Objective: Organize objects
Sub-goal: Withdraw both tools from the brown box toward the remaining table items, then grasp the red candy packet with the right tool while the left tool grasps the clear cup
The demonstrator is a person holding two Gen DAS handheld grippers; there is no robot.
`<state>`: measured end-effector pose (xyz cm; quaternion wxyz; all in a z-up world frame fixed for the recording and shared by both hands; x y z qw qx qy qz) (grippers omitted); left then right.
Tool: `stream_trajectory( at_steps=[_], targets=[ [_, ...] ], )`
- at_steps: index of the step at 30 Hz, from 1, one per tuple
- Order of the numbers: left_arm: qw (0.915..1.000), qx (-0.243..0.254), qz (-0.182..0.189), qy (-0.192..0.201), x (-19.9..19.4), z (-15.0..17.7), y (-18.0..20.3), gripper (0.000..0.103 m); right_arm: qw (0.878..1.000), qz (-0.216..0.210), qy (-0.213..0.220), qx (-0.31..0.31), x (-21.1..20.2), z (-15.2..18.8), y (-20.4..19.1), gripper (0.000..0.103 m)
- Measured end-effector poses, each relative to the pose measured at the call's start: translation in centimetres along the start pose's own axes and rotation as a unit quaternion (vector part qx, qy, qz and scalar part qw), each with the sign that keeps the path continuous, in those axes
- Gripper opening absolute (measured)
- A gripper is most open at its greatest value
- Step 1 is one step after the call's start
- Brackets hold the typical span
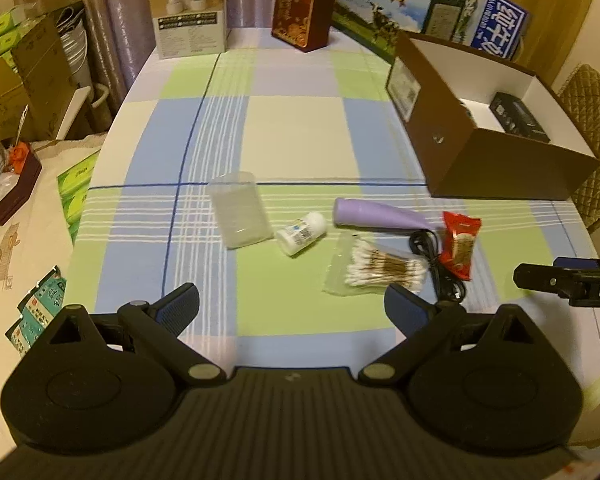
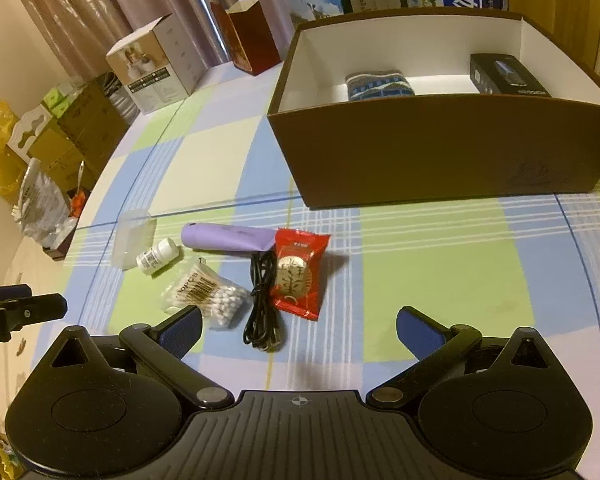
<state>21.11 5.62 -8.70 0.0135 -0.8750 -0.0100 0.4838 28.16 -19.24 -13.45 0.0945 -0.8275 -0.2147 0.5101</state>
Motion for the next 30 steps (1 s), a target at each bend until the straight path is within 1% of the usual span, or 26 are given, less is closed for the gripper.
stream_trajectory(
  at_steps=[6, 7, 8, 11, 17, 18, 20, 27, 28, 30],
  targets=[
    [0.9998, -0.007, -0.016, -0.009, 1.2, 0.4, -1.3, 0.097, 1.000, 0.003, 0.004, -0.003, 1.1, 0.1, -0.5, 0.100],
    [0.9998, -0.008, -0.016, -0.011, 1.5, 0.5, -1.5, 0.097, 1.000, 0.004, 0.006, -0.005, 1.3, 0.1, -0.6, 0.096],
    [0.9997, -0.009, -0.017, -0.012, 1.7, 0.5, -1.7, 0.097, 1.000, 0.004, 0.008, -0.007, 1.5, 0.0, -0.6, 0.090],
    [0.9996, -0.012, -0.021, -0.015, 2.3, 0.4, -2.2, 0.097, 1.000, 0.006, 0.010, -0.006, 2.3, -0.2, -0.6, 0.079],
    [0.9993, -0.017, -0.027, -0.019, 3.7, 0.1, -3.2, 0.097, 1.000, 0.011, 0.015, -0.015, 4.3, -0.6, -0.9, 0.062],
    [0.9993, -0.017, -0.028, -0.020, 3.9, 0.0, -3.3, 0.097, 1.000, 0.013, 0.014, -0.015, 4.7, -0.7, -0.9, 0.061],
    [0.9991, -0.019, -0.029, -0.022, 4.3, -0.2, -3.6, 0.097, 1.000, 0.016, 0.013, -0.015, 5.5, -0.8, -0.9, 0.055],
    [0.9990, -0.019, -0.031, -0.025, 5.7, -0.9, -4.1, 0.097, 1.000, 0.020, 0.011, -0.019, 7.5, -1.2, -0.8, 0.048],
    [0.9990, -0.019, -0.030, -0.026, 5.9, -1.1, -4.2, 0.097, 1.000, 0.020, 0.010, -0.017, 7.7, -1.3, -0.7, 0.045],
    [0.9991, -0.019, -0.029, -0.026, 6.3, -1.3, -4.2, 0.097, 1.000, 0.018, 0.009, -0.015, 8.0, -1.3, -0.5, 0.037]
  ],
)
Point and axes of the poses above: each gripper's, at about its wrist camera, not at the fingertips, and x roughly the way its jaws point, y to its right, z to its underside, the point moved 5 cm from there along x, roughly the way its jaws point, and after that the axes turned 10 degrees about x, right-handed, at the moved point
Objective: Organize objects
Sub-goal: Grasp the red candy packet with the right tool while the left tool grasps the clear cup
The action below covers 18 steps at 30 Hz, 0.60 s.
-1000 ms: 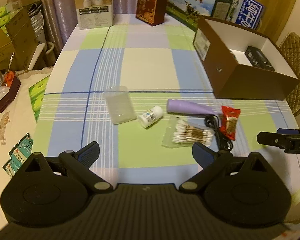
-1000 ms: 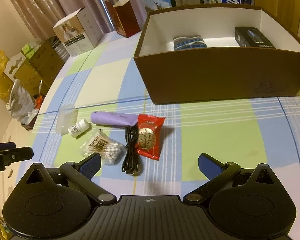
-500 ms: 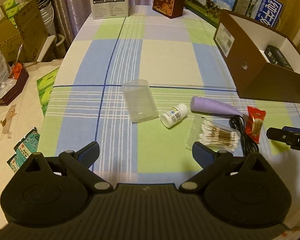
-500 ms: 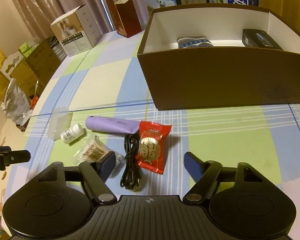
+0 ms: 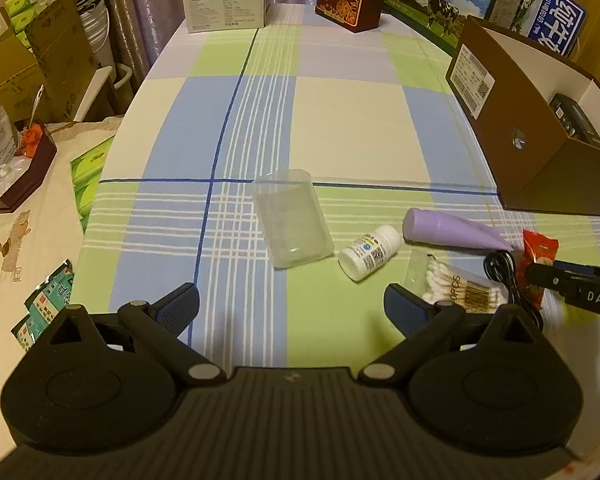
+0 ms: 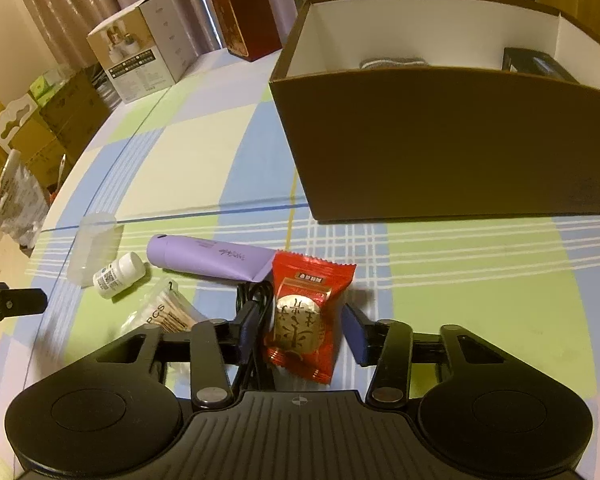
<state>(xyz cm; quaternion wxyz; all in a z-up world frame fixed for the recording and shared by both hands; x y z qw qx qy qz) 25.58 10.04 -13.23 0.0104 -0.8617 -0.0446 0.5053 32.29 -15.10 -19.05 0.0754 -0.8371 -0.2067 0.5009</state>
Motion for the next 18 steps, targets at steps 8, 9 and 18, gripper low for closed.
stream_trajectory(
  at_steps=[8, 9, 18],
  targets=[
    [1.0000, -0.003, 0.006, -0.003, 2.5, -1.5, -0.5, 0.094, 0.999, 0.022, 0.018, 0.033, -0.8, -1.4, 2.7, 0.023],
    [1.0000, -0.002, 0.006, -0.003, 2.8, -1.8, -0.5, 0.093, 0.999, 0.029, 0.022, 0.040, -1.1, -1.7, 3.4, 0.023],
    [0.9995, -0.012, 0.018, -0.023, 6.9, -4.0, -1.5, 0.078, 0.990, 0.077, 0.052, 0.106, -4.2, -2.9, 9.2, 0.023]
  ],
)
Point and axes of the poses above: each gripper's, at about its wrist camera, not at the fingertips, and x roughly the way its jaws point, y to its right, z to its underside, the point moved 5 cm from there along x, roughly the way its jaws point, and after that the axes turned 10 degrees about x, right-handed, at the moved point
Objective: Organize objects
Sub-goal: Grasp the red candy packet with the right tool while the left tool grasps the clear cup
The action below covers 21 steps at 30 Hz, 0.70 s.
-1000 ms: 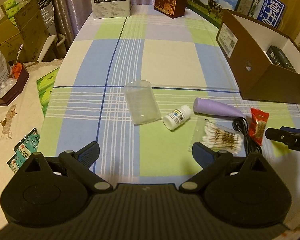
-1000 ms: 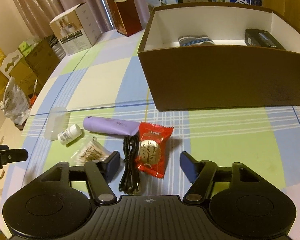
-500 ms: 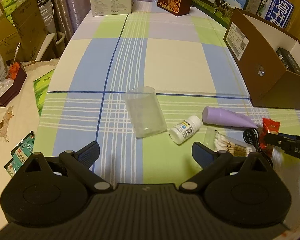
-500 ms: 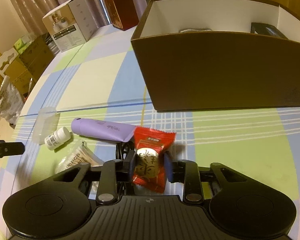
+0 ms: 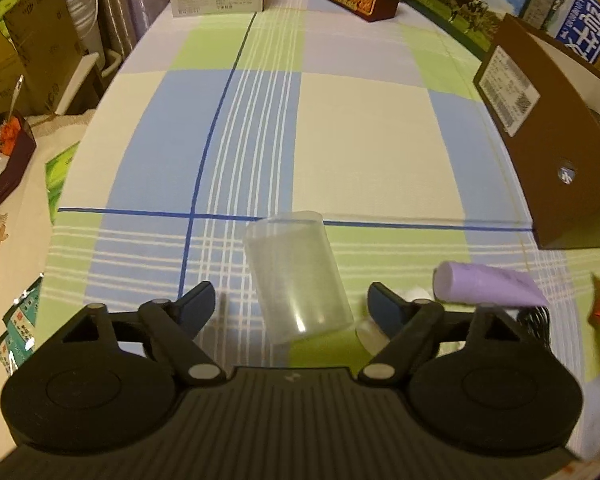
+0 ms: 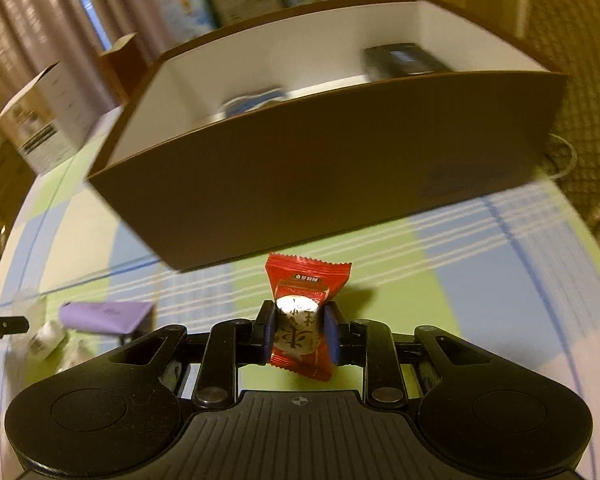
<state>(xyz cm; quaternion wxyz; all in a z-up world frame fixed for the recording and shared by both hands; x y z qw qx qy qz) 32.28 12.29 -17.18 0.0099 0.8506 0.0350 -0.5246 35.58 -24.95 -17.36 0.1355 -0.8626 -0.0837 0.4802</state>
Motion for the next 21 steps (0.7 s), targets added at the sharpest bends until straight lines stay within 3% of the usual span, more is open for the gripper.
stream_trajectory(
  at_steps=[5, 7, 8, 15, 21],
  targets=[
    [0.9999, 0.001, 0.009, -0.008, 1.5, -0.9, 0.0, 0.068, 1.000, 0.016, 0.004, 0.024, -1.1, -0.1, 2.2, 0.023],
    [0.9999, 0.006, 0.007, -0.010, 1.9, -1.1, 0.1, 0.053, 0.999, 0.019, 0.003, 0.031, -1.4, 0.1, 2.7, 0.023],
    [0.9999, 0.009, 0.006, -0.011, 2.1, -1.2, 0.2, 0.051, 0.999, 0.020, 0.003, 0.033, -1.6, 0.1, 2.9, 0.023],
    [0.9997, 0.022, -0.001, 0.006, 1.4, -1.2, 0.6, 0.050, 0.999, 0.009, 0.003, 0.031, -2.9, 0.7, 3.1, 0.023],
    [0.9993, 0.022, -0.006, 0.029, -1.6, -1.1, 0.8, 0.049, 1.000, -0.007, 0.013, 0.024, -4.4, -0.1, 3.2, 0.023]
  ],
)
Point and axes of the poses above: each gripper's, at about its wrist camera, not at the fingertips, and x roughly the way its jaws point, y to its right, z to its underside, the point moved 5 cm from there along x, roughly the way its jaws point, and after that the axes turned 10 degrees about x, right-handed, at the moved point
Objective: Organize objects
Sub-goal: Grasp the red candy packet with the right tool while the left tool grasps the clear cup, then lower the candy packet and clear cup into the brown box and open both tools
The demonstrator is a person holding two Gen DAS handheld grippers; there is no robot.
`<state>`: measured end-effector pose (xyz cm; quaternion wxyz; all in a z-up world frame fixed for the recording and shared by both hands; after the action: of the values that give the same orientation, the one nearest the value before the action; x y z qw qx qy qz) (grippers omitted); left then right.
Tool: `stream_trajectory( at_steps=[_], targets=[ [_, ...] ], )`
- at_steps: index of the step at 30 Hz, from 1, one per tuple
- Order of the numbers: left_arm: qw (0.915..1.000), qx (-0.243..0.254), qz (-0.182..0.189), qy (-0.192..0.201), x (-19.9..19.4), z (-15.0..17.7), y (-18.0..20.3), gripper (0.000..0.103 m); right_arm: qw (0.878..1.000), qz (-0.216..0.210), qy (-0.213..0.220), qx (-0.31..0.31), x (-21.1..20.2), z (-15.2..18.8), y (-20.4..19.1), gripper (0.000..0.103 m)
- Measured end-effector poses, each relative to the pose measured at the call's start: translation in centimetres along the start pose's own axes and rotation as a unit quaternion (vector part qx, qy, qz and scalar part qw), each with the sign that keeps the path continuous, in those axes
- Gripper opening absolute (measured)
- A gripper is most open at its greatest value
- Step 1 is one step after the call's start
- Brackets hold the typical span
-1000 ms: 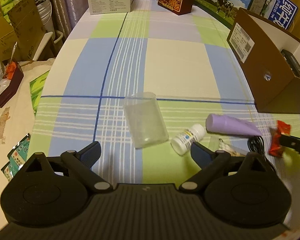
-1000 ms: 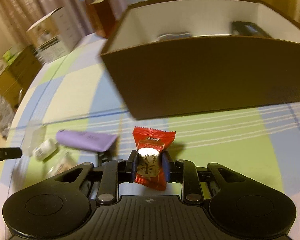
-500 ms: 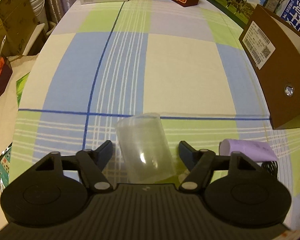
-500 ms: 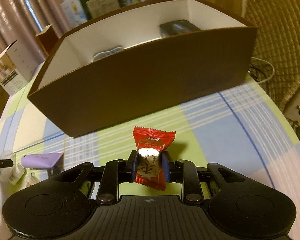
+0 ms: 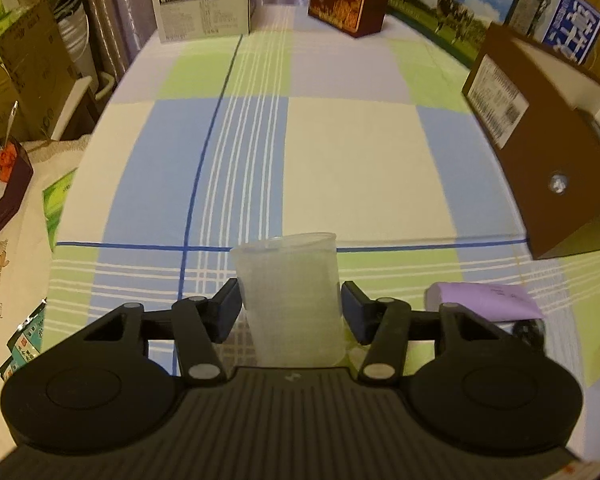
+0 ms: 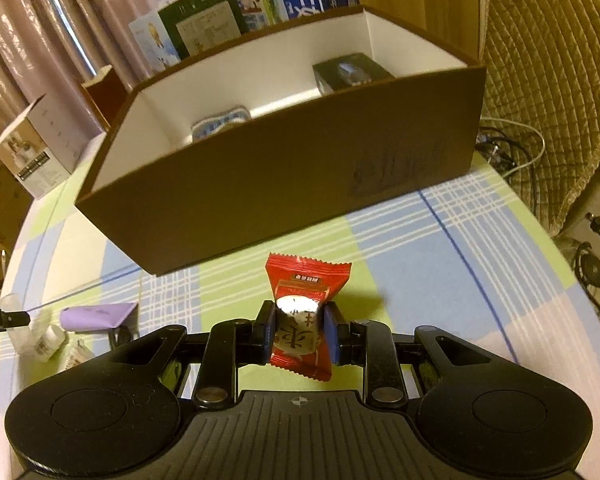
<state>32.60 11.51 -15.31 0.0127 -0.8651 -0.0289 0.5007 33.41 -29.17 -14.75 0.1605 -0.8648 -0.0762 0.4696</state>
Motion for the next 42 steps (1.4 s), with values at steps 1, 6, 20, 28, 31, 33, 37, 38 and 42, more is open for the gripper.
stream_trajectory(
  at_steps=[1, 6, 20, 28, 31, 33, 37, 38, 42],
  targets=[
    [1.0000, 0.000, 0.001, 0.005, -0.7, -0.1, 0.2, 0.049, 1.000, -0.002, 0.002, -0.002, -0.3, -0.2, 0.0, 0.023],
    [0.9992, 0.013, 0.010, 0.037, -4.1, -1.0, 2.2, 0.049, 1.000, -0.022, 0.012, -0.012, -1.5, -1.4, 0.0, 0.023],
    [0.9805, 0.104, 0.093, 0.139, -9.9, -9.5, 15.4, 0.049, 0.991, -0.100, 0.051, -0.072, -3.7, -8.2, -3.2, 0.023],
    [0.9742, 0.126, 0.103, 0.157, -8.3, -14.5, 21.5, 0.049, 0.986, -0.109, 0.074, -0.103, -2.3, -13.8, -4.4, 0.023],
    [0.9746, 0.127, 0.107, 0.150, -7.0, -16.3, 23.1, 0.049, 0.985, -0.108, 0.068, -0.112, -0.9, -15.5, -4.6, 0.023],
    [0.9751, 0.126, 0.111, 0.145, -6.0, -17.4, 23.9, 0.049, 0.985, -0.106, 0.061, -0.120, 0.2, -16.6, -4.7, 0.023],
    [0.9758, 0.136, 0.109, 0.133, -4.0, -19.3, 25.4, 0.050, 0.985, -0.101, 0.048, -0.134, 2.6, -18.4, -4.7, 0.023],
    [0.9758, 0.139, 0.108, 0.130, -3.5, -19.7, 25.8, 0.050, 0.985, -0.099, 0.044, -0.136, 3.1, -18.7, -4.6, 0.023],
    [0.9775, 0.147, 0.097, 0.116, -1.1, -21.0, 26.7, 0.050, 0.985, -0.091, 0.035, -0.143, 5.5, -20.0, -4.6, 0.023]
  ],
)
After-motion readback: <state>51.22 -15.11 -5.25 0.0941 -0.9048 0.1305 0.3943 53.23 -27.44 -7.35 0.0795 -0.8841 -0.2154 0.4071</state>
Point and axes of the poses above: each gripper's, at about its wrist camera, not at the fingertips, and x roughly the way its jaws point, y to its right, z to its underside, the point moved 5 cm from there along x, roughly the way its jaws point, and after that the axes turned 10 degrees about x, right-handed, at the moved point
